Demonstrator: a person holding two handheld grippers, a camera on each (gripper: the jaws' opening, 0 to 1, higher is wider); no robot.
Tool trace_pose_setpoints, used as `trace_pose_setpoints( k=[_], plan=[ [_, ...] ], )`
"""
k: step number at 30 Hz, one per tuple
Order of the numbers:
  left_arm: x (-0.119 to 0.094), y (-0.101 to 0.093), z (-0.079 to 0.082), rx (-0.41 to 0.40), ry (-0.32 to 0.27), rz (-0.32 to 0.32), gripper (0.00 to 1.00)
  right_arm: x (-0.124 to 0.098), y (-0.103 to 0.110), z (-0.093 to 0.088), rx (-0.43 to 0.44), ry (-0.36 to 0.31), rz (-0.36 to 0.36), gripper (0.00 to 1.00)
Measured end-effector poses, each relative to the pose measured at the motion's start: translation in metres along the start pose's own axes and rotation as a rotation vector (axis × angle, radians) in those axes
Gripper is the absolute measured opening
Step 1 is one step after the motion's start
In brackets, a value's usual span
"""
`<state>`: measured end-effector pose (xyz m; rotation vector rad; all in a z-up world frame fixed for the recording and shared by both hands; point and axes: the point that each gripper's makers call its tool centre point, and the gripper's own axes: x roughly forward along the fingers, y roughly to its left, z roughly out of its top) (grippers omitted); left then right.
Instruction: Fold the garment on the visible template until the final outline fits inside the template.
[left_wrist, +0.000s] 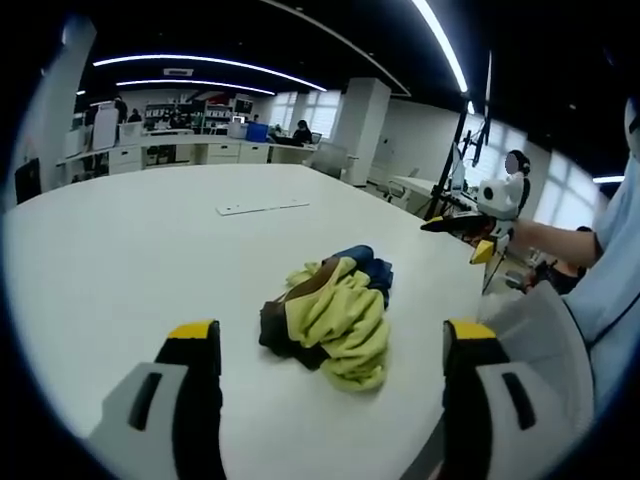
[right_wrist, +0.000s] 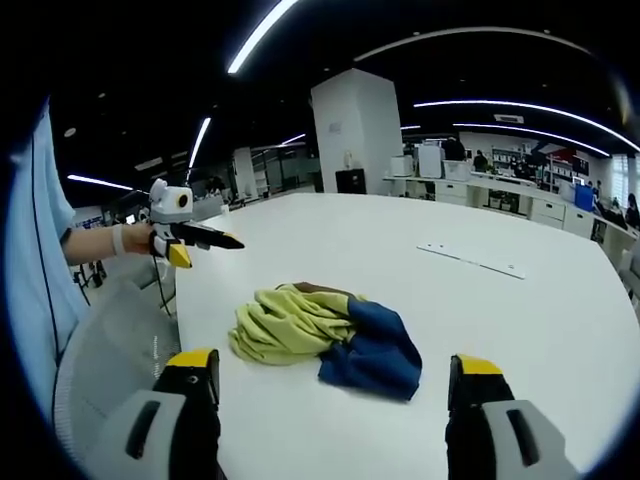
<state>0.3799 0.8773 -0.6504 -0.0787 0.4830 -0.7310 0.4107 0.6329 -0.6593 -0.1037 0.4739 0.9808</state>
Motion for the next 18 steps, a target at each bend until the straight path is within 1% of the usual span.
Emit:
trace_pose_setpoints(
  k=[12,14,16,18],
  plan=[
    [0.0003,0.0002,-0.001,-0.001,0.003,-0.002,0.89,0.002,-0.0004,-0.0018,-0.001,0.014,0.01,0.95],
    [0.0004,0.0008,-0.0017,0.0,0.005,-0.001,0.87,0.0029,-0.0002,-0.0024,-0.001,0.017,0.013,0.95],
    [0.0002,0.0042,-0.0009,0.008,-0.003,0.019,0.83,0.0036,-0.0001,-0.0031,-0.001,0.02,0.016,0.95],
    [0.0004,0.0029,-0.0013,0.004,-0.008,0.017,0.82,0.0048,0.0,-0.0036,-0.004,0.026,0.02,0.95]
  ],
)
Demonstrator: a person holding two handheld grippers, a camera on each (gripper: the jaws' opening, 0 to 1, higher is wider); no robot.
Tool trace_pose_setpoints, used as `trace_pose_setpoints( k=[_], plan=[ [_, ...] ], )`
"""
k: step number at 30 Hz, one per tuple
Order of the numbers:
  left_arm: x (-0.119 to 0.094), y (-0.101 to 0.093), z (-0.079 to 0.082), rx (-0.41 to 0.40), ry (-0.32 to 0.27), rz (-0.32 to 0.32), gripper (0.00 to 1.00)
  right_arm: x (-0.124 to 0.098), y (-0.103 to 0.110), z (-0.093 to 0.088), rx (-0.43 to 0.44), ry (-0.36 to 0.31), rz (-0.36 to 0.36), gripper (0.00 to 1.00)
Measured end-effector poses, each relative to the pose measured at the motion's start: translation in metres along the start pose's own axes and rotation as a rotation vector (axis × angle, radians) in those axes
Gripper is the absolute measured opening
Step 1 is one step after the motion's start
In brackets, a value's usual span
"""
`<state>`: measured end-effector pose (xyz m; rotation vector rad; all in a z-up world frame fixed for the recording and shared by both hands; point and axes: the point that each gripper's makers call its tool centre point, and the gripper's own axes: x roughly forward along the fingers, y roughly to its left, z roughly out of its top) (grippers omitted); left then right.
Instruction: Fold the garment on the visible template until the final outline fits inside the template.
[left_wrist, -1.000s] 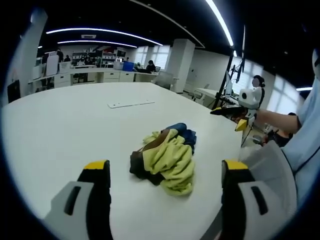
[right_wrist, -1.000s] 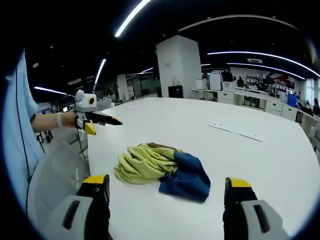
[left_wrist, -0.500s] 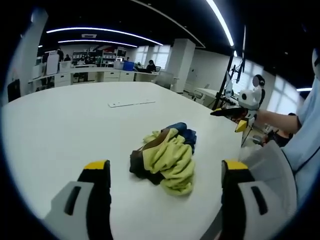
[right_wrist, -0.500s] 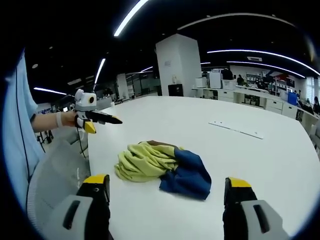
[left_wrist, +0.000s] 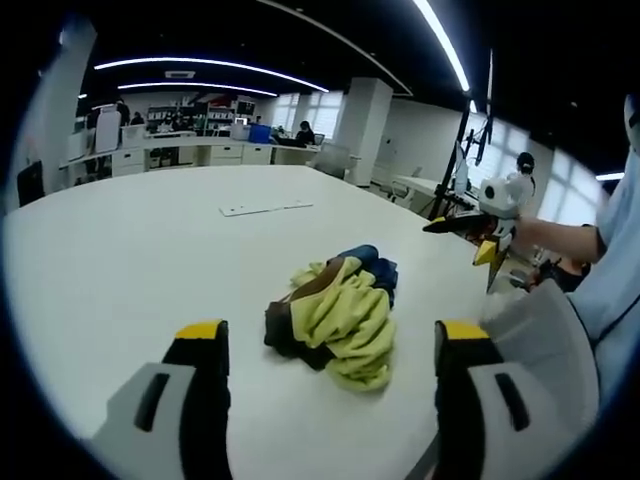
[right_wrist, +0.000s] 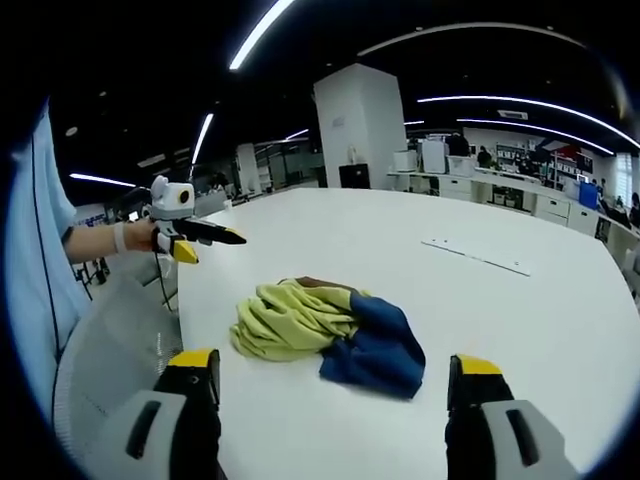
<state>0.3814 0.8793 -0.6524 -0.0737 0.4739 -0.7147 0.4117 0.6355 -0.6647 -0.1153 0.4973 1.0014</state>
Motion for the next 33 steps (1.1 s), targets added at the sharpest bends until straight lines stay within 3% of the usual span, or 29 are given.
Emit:
trace_pose_setpoints(
  k=[10,33],
  plan=[
    [0.003,-0.004,-0.007,-0.01,0.008,-0.004,0.82,0.01,-0.001,0.002,-0.013,0.021,0.026,0.95],
    [0.016,0.02,-0.015,-0.054,0.009,-0.002,0.71,0.024,-0.006,-0.004,-0.014,0.068,0.054,0.93]
  ],
)
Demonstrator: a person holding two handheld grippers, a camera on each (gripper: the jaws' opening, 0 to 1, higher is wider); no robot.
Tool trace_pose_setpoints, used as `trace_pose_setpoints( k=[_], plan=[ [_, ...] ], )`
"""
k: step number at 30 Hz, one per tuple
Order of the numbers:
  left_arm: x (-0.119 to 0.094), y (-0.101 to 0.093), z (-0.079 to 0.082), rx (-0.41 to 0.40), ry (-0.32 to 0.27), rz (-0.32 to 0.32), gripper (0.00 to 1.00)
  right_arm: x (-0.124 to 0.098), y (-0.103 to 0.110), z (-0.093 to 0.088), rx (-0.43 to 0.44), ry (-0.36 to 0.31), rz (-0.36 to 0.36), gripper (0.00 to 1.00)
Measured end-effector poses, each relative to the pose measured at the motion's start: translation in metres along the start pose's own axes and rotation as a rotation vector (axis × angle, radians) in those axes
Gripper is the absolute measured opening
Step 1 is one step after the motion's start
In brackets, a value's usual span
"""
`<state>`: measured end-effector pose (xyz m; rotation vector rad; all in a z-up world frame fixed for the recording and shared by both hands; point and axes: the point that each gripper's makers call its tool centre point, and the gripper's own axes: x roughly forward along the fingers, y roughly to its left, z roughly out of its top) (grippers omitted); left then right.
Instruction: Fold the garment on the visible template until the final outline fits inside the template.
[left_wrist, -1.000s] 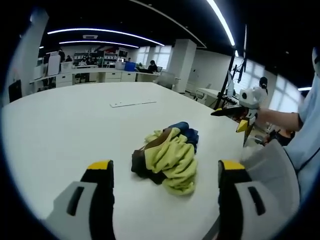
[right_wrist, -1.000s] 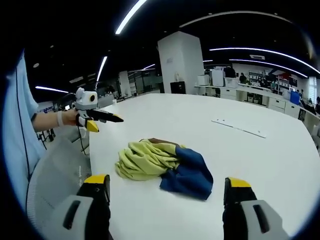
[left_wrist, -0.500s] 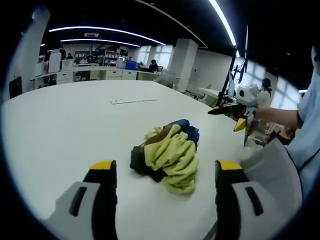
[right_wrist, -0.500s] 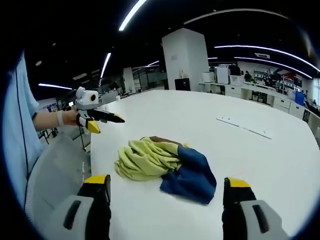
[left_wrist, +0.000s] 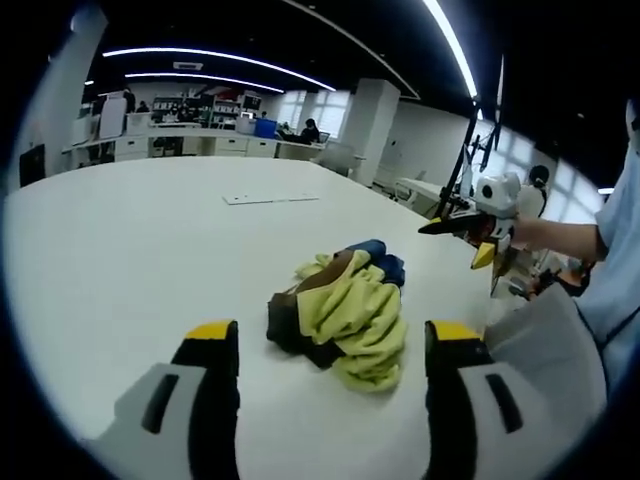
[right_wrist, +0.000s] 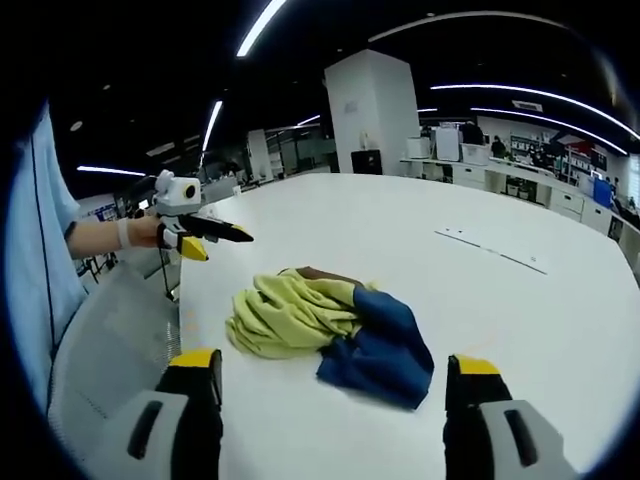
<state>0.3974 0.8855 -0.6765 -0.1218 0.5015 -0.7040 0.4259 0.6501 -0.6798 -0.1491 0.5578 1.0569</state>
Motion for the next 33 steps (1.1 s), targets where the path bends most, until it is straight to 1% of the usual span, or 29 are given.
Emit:
trace_pose_setpoints(
  k=[2,5,7,10,13,16,19,22,24,25,27,30,31,33],
  plan=[
    [0.001,0.004,0.0,-0.001,0.002,0.005,0.67,0.001,-0.002,0.0,-0.001,0.004,0.003,0.9],
    [0.004,0.009,0.001,-0.008,0.002,0.009,0.62,0.004,-0.006,0.0,-0.001,0.011,0.005,0.89],
    [0.008,0.013,0.0,-0.007,0.007,0.013,0.56,0.006,-0.01,0.001,-0.004,0.017,0.001,0.87],
    [0.014,0.018,-0.004,-0.018,0.033,0.015,0.47,0.011,-0.018,0.002,0.002,0.025,0.003,0.84],
    [0.022,0.021,-0.007,-0.022,0.045,0.01,0.4,0.016,-0.025,0.002,0.005,0.035,0.005,0.8],
    [0.03,0.024,-0.01,-0.032,0.06,0.008,0.33,0.021,-0.031,0.004,0.001,0.044,0.01,0.74],
    [0.037,0.03,-0.016,-0.053,0.085,0.025,0.26,0.028,-0.039,0.006,-0.003,0.057,0.012,0.69],
    [0.043,0.033,-0.022,-0.073,0.095,0.022,0.2,0.034,-0.044,0.008,0.001,0.063,0.013,0.67],
    [0.045,0.033,-0.025,-0.081,0.102,0.019,0.18,0.038,-0.046,0.009,0.006,0.066,0.017,0.64],
    [0.046,0.035,-0.028,-0.089,0.112,0.029,0.17,0.04,-0.048,0.009,0.008,0.068,0.017,0.62],
    [0.047,0.038,-0.029,-0.101,0.109,0.04,0.17,0.045,-0.051,0.008,0.007,0.072,0.016,0.59],
    [0.048,0.041,-0.031,-0.126,0.108,0.047,0.14,0.05,-0.057,0.007,0.012,0.079,0.006,0.56],
    [0.049,0.042,-0.03,-0.133,0.105,0.048,0.13,0.051,-0.059,0.006,0.014,0.084,0.002,0.53],
    [0.051,0.042,-0.031,-0.142,0.106,0.044,0.12,0.054,-0.061,0.005,0.022,0.085,0.007,0.51]
  ],
)
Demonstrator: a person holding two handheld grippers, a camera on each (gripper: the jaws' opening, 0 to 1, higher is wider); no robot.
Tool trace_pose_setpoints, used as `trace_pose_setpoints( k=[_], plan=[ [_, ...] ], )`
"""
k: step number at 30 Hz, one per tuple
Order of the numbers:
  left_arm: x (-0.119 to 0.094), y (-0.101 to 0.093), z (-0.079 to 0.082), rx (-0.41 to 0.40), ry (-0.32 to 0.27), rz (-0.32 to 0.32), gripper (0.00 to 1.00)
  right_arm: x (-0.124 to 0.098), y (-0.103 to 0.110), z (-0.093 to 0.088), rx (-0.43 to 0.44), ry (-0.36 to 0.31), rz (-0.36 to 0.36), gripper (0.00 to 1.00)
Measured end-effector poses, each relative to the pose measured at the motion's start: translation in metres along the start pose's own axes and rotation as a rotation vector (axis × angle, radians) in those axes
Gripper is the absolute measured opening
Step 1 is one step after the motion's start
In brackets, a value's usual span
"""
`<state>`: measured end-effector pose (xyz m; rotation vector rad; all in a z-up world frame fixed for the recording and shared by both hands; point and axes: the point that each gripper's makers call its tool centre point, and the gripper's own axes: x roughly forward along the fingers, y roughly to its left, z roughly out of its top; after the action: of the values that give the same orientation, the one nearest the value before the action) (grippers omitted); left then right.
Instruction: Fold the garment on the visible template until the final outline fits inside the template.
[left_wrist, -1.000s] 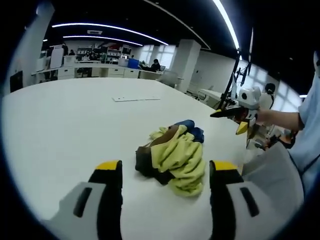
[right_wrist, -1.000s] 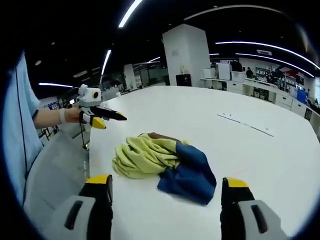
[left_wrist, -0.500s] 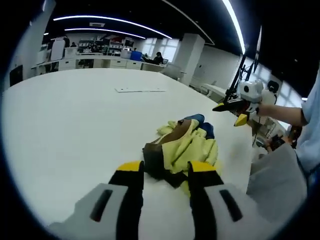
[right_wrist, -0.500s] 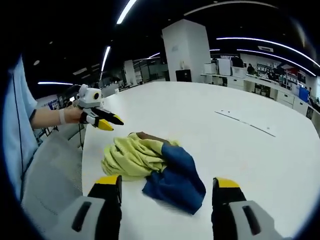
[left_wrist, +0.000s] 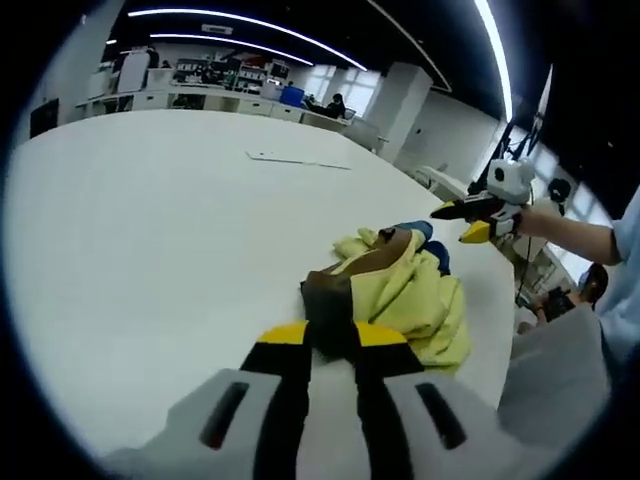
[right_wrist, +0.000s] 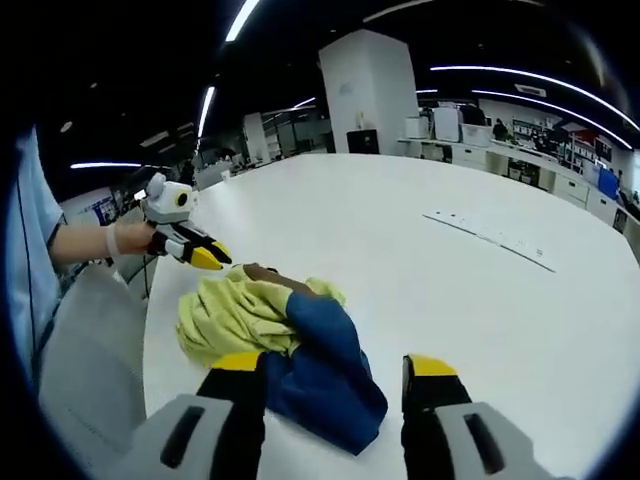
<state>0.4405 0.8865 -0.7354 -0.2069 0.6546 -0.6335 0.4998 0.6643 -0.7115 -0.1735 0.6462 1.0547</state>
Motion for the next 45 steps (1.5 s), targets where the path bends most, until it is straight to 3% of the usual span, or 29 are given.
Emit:
trace_pose_setpoints(
  k=[11,26,37,45],
  plan=[
    [0.007,0.003,-0.011,-0.033,0.032,0.002,0.11,0.014,-0.007,-0.004,0.008,0.029,0.023,0.37],
    [0.006,0.003,-0.012,-0.039,0.036,0.003,0.11,0.018,0.005,0.008,-0.029,0.025,0.08,0.0],
    [0.007,0.003,-0.011,-0.039,0.033,0.003,0.1,0.007,0.007,0.01,-0.078,0.024,0.062,0.0],
    [0.008,0.004,-0.012,-0.046,0.038,0.01,0.11,0.007,0.011,0.005,-0.045,0.025,0.078,0.0]
  ],
)
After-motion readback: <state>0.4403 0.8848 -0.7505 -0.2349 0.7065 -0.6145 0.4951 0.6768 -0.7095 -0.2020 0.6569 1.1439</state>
